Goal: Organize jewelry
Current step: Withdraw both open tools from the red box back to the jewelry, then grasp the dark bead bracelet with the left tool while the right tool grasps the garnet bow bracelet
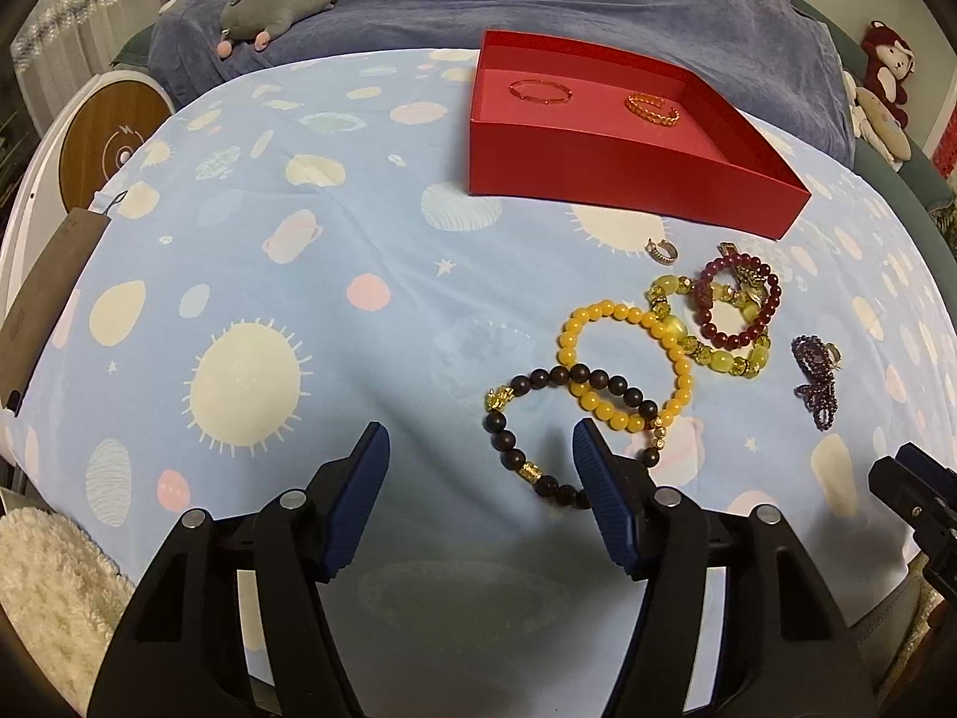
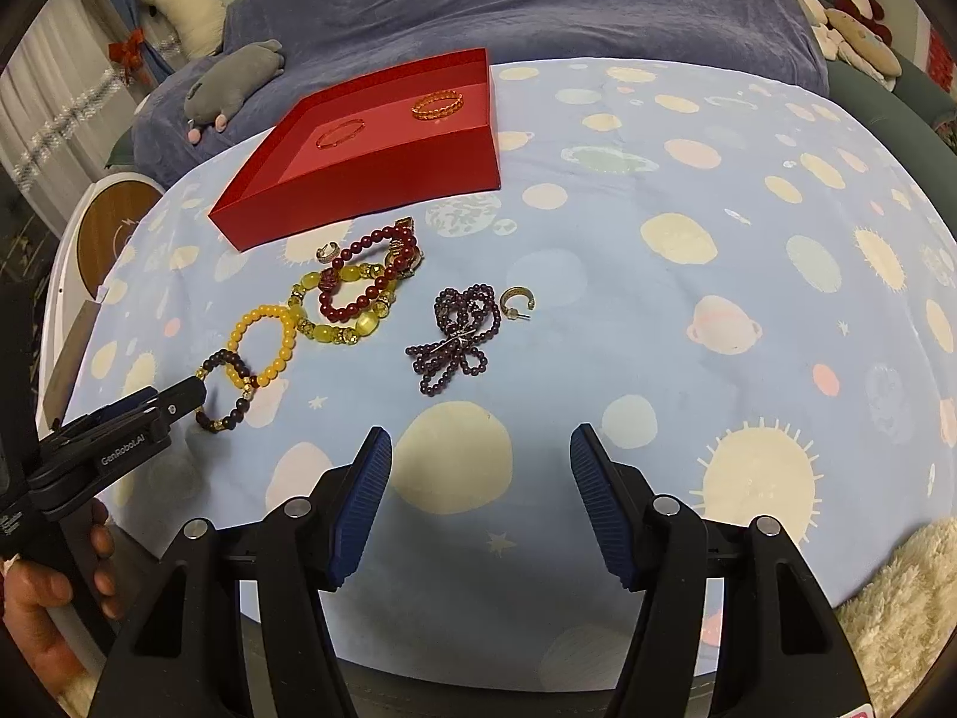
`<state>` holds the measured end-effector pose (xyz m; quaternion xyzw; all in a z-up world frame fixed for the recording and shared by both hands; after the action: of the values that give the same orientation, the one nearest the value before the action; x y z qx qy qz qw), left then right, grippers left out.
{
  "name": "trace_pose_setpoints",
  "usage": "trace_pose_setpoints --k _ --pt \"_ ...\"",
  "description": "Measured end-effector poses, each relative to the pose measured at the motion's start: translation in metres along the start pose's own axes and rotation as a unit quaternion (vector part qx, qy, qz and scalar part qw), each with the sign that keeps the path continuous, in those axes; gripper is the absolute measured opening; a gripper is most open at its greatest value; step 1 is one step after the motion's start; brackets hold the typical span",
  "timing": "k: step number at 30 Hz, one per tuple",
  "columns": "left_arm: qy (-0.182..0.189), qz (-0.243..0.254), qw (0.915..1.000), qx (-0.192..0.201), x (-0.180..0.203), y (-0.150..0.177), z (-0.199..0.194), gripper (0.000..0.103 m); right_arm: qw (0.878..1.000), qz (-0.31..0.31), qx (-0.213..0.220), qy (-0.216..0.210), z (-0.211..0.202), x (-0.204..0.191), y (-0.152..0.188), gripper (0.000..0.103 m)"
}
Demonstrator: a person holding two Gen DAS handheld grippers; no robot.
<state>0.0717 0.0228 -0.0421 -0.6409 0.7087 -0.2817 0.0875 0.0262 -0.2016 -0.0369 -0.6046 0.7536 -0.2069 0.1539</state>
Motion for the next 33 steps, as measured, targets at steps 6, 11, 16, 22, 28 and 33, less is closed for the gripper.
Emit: trace_pose_setpoints --k 6,11,16,22,28,33 --pt "-0.011 0.013 0.9998 0.002 0.000 0.001 0.011 0.045 1.000 0.009 -0.010 0.002 0.007 0.003 0.003 0.060" --pt "-0.005 0.014 0.9999 0.009 -0.001 0.001 0.009 0.015 1.000 0.008 -0.016 0.007 0.011 0.002 0.004 0.060" --pt "-0.001 0.016 0.9997 0.016 -0.002 0.002 0.003 0.009 1.000 0.005 -0.015 0.007 0.013 -0.002 0.003 0.060" --pt "0.003 0.010 0.9998 0.018 -0.004 0.005 0.001 0.007 1.000 0.015 -0.020 -0.001 0.021 -0.004 -0.008 0.060" --pt "0.005 0.003 0.9998 0.017 -0.007 0.008 0.002 0.008 1.000 0.010 -0.016 -0.004 0.027 -0.015 -0.025 0.056" --pt "0.004 0.004 0.9999 0.016 -0.007 0.009 0.002 0.008 1.000 0.007 -0.023 0.002 0.036 -0.025 -0.033 0.053"
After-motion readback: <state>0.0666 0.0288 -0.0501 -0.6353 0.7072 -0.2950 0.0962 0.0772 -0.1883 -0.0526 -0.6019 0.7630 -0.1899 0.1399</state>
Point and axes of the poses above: each gripper's, at about its wrist camera, not at the fingertips, and z roughly the way its jaws point, x to its right, y to its underside, the point moved 2 cm from there along z, roughly the way its jaws point, and after that the axes turned 14 degrees about y, right-handed, at the moved point
